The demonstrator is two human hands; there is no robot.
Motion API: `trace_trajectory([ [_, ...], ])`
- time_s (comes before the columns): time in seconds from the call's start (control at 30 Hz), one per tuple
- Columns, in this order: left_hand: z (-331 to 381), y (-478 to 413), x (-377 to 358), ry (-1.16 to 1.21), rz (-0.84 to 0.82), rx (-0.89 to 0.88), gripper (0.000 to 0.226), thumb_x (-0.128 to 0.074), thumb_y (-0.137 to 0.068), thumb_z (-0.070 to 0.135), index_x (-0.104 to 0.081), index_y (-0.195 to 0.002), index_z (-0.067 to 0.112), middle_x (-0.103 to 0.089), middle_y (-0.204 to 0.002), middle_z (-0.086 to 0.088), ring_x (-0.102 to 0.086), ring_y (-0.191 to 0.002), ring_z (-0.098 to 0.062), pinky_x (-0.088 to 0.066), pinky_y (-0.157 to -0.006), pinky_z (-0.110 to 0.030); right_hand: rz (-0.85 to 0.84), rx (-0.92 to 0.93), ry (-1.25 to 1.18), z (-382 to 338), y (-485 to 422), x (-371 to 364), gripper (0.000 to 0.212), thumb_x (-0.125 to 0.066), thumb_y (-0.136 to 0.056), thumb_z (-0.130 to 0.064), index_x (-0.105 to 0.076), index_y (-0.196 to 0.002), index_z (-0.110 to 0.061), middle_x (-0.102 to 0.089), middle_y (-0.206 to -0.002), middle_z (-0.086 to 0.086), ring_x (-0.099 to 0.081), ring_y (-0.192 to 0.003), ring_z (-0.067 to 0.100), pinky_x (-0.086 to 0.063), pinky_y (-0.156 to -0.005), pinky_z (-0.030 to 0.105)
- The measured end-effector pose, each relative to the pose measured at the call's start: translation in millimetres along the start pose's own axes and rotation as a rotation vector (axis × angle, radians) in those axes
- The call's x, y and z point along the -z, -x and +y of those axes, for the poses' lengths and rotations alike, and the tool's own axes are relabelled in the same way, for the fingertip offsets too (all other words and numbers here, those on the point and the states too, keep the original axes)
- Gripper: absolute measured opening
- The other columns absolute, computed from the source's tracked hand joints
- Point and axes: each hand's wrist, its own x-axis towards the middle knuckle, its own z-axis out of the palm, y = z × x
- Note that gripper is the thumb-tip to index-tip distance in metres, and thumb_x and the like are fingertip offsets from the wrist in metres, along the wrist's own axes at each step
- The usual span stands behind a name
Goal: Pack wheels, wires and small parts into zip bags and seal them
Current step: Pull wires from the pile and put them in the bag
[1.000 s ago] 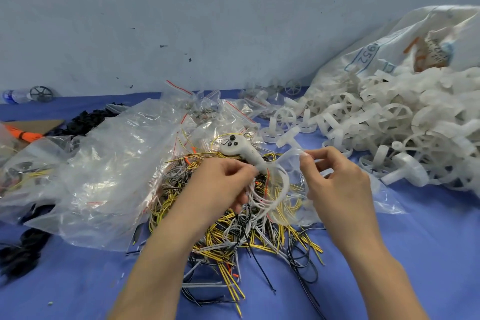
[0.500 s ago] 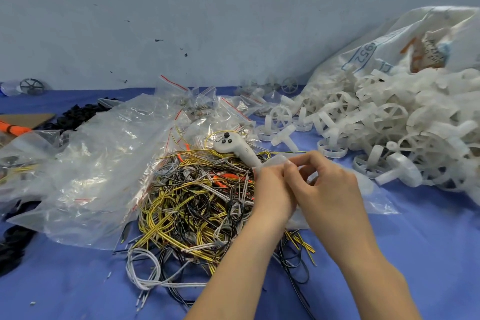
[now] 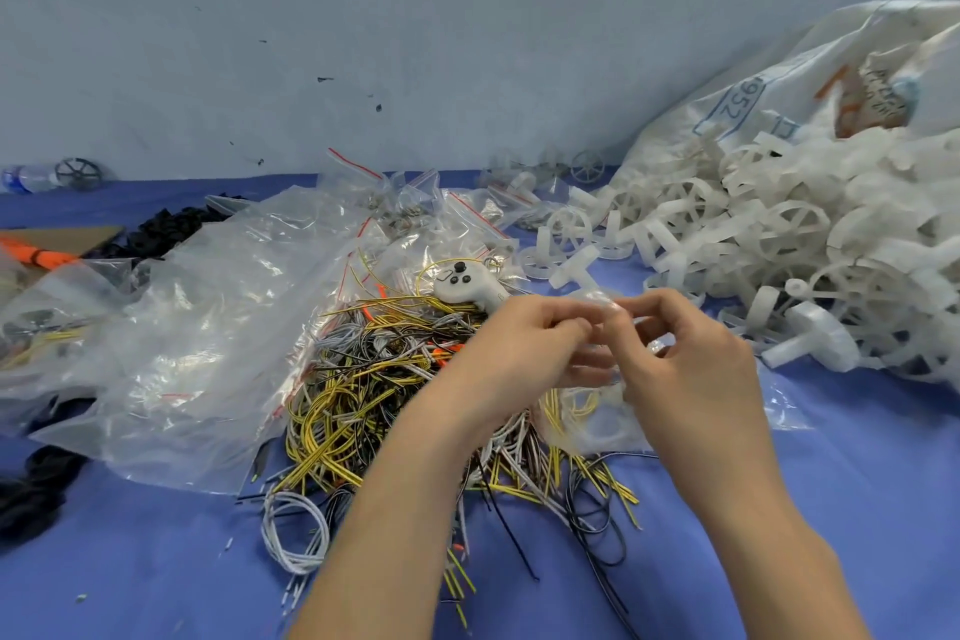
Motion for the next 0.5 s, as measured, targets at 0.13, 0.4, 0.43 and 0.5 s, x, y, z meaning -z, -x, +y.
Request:
trace_trajectory([
  [0.13,21.4,20.1,43.7,-0.327,0.228,-0.088,0.021,-0.051,-0.101,0.022,-0.07,-0.11,0.02,-0.073,-0.102,0.0,-0.071,-0.088,-0.012,-0.06,-0.076,-0.027,0.023,-0.026,-0.006,0.4,-2.2,1.4,0.018,-0.061,-0.091,-0.045,-0.063,-0.077,-0.034,-0.062,-0.077,-0.022,-0.063,-0.061,0.015,-0.049,-0.059,0.036],
  [0.4,32.3,-14.5,100.1,-1.267,0.291,0.092,0.031,-0.045,-0.101,0.013,-0.067,-0.122,0.018,-0.064,-0.128,-0.004,-0.062,-0.11,-0.019,-0.049,-0.098,-0.038,0.026,-0.045,-0.032,2.2,-9.4,-3.0,0.019,-0.061,-0.092,-0.044,-0.064,-0.077,-0.032,-0.064,-0.07,-0.012,-0.064,-0.064,0.017,-0.051,-0.062,0.037],
  [0.43,31.6,-16.8,102.2,-1.316,0.271,0.088,0.031,-0.045,-0.101,0.012,-0.068,-0.12,0.019,-0.065,-0.128,-0.003,-0.062,-0.111,-0.019,-0.049,-0.099,-0.038,0.026,-0.046,-0.04,2.7,-10.0,-3.4,0.019,-0.061,-0.092,-0.044,-0.064,-0.078,-0.032,-0.064,-0.07,-0.012,-0.065,-0.064,0.017,-0.051,-0.062,0.037],
  [0.5,29.2,-20.1,106.7,-1.399,0.221,0.117,0.032,-0.046,-0.099,0.01,-0.07,-0.117,0.021,-0.066,-0.125,-0.002,-0.062,-0.109,-0.019,-0.05,-0.097,-0.037,0.025,-0.049,-0.047,3.4,-10.5,-3.5,0.02,-0.06,-0.092,-0.046,-0.064,-0.078,-0.033,-0.064,-0.073,-0.017,-0.065,-0.063,0.015,-0.049,-0.06,0.035],
])
